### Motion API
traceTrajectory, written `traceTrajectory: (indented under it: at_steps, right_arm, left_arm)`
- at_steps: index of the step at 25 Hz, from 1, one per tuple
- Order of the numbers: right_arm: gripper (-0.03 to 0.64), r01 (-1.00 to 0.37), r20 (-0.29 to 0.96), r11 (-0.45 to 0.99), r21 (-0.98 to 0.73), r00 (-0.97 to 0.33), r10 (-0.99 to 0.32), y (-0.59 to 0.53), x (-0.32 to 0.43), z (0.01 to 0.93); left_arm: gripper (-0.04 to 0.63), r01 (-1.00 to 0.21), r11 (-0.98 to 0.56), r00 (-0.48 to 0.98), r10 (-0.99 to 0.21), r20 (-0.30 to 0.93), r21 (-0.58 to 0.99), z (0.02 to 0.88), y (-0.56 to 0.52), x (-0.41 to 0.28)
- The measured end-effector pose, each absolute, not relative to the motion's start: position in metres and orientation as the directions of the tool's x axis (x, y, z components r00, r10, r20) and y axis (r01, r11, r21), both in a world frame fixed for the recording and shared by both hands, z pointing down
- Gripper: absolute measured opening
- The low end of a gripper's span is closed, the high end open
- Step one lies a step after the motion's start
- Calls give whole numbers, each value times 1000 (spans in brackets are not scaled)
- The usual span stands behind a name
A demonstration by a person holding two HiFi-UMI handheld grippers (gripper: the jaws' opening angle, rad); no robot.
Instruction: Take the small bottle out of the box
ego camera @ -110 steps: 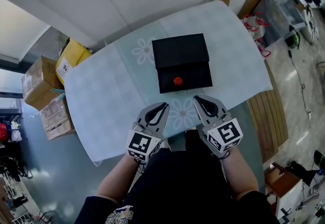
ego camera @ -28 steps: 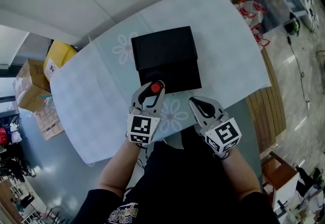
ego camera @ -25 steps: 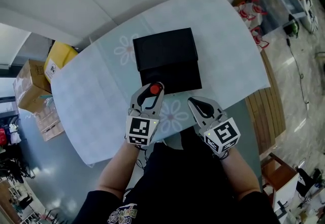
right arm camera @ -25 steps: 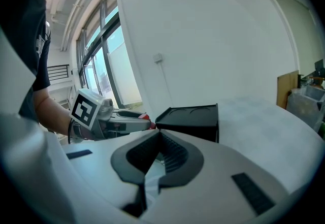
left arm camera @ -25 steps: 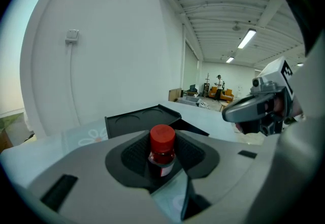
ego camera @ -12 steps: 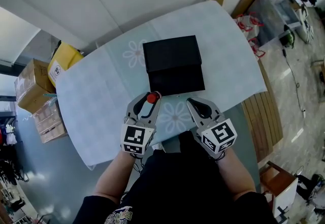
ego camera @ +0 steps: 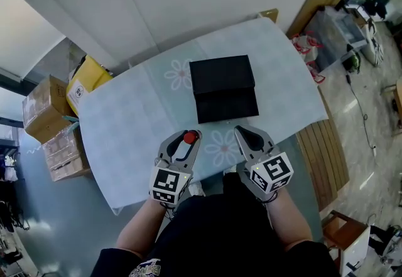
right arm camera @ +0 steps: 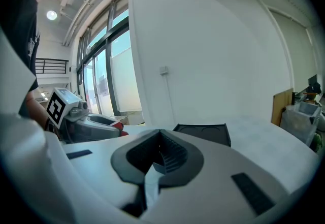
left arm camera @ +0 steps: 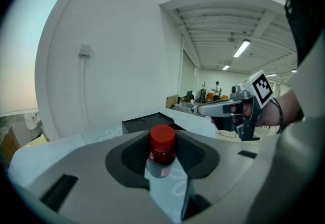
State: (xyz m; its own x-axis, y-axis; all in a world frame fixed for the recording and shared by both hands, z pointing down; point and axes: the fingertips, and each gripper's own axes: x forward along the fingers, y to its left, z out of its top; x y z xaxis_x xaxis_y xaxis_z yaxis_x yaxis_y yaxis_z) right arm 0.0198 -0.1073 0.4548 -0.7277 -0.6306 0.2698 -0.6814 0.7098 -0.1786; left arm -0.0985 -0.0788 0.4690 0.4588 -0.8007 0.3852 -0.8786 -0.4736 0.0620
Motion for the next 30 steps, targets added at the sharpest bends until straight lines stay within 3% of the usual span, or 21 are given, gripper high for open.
traceTrajectory:
  at_steps: [21, 30]
  right_arm:
    - [18, -696, 278, 697, -175, -714, -643, -13, -54, 457]
    - [18, -702, 282, 694, -163, -707, -649, 21, -62, 455]
  left_arm:
    - [161, -871, -487, 469, -795, 385, 56, 466, 18, -180]
    - [161, -859, -506, 492, -781, 385, 70, 469, 48, -184]
